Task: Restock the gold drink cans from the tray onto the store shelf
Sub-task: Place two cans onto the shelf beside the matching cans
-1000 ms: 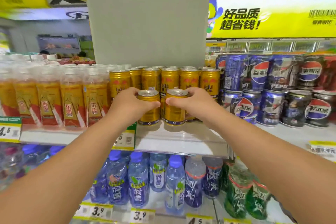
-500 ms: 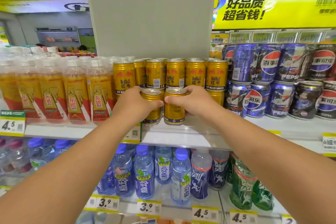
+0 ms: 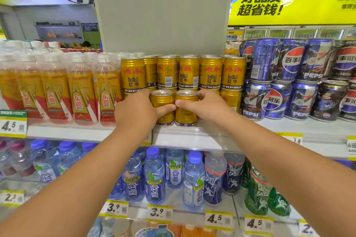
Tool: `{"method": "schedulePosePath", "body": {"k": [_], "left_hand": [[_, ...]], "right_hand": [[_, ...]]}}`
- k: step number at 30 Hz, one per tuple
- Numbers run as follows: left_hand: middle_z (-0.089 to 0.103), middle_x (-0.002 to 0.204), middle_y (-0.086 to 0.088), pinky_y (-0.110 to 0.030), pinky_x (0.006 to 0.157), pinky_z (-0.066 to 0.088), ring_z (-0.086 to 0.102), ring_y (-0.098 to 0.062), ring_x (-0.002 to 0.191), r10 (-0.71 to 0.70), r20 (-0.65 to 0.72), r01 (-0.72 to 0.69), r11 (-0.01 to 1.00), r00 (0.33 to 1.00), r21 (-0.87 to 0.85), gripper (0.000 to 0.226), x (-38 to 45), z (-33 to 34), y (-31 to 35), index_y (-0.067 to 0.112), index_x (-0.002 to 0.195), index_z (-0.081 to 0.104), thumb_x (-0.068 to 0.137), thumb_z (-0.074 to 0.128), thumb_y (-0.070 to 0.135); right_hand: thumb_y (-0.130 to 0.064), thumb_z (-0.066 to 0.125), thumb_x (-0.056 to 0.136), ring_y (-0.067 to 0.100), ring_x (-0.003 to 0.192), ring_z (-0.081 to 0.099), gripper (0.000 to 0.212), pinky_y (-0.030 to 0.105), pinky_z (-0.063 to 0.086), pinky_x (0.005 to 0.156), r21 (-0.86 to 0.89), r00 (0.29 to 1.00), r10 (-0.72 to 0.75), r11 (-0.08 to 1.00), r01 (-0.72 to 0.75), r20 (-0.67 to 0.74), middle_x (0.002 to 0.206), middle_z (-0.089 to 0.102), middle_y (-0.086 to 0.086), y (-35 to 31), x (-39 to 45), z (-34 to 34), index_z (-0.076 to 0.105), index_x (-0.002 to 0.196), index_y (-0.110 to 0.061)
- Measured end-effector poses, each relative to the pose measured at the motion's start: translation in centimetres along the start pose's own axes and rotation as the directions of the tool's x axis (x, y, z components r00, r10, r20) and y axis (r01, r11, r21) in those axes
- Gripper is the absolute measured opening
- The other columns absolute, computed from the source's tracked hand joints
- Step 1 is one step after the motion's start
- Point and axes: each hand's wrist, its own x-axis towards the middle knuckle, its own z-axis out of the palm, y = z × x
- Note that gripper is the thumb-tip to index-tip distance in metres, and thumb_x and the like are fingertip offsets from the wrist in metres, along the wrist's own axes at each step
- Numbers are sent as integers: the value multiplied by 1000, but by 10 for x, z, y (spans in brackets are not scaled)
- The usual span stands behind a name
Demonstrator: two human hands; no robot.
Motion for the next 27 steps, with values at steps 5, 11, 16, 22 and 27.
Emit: {"method": "schedulePosePath", "body": {"k": [5,11,16,22,27], "left_hand": [[58,73,8,-33,62,44,59,-21,77,-110,64,109,994,992,11,69,-3,3,-3,25,89,60,61,59,88],[55,74,6,-32,61,40,53,-22,76,-117,43,116,993,992,30,71,-3,5,-1,23,93,65,65,57,87],[66,83,4,-38,70,52,66,-26,90,-103,16,103,995,995,11,73,-5,11,-3,24,95,67,64,55,89],[75,101,3,-42,85,55,69,-19,97,-62,-44,49,967,997,-251,69,-22,11,-18,19,106,72,70,65,77],[71,122,-4,-49,99,47,59,-28,118,107,-49,-111,989,993,-102,76,-45,3,-28,18,124,68,78,55,77]], "right_hand": [[-51,85,69,10,99,67,51,34,55,92,-23,999,9,1000,-8,33,107,69,-10,10,-7,-3,64,109,-28],[-45,84,74,14,100,68,46,37,55,94,-32,1000,-7,999,7,4,108,72,-8,8,-7,1,68,111,-25],[-46,82,75,14,98,68,36,37,55,94,-30,1000,-21,999,21,1,104,71,-8,9,-11,1,66,100,-27],[-49,77,80,20,100,66,49,41,53,95,-125,996,-65,991,56,-65,97,65,-4,13,-23,-12,65,113,-14],[-50,63,91,24,108,62,47,34,46,85,-357,968,-237,914,192,-84,115,68,5,23,-46,-1,63,119,-12]]}}
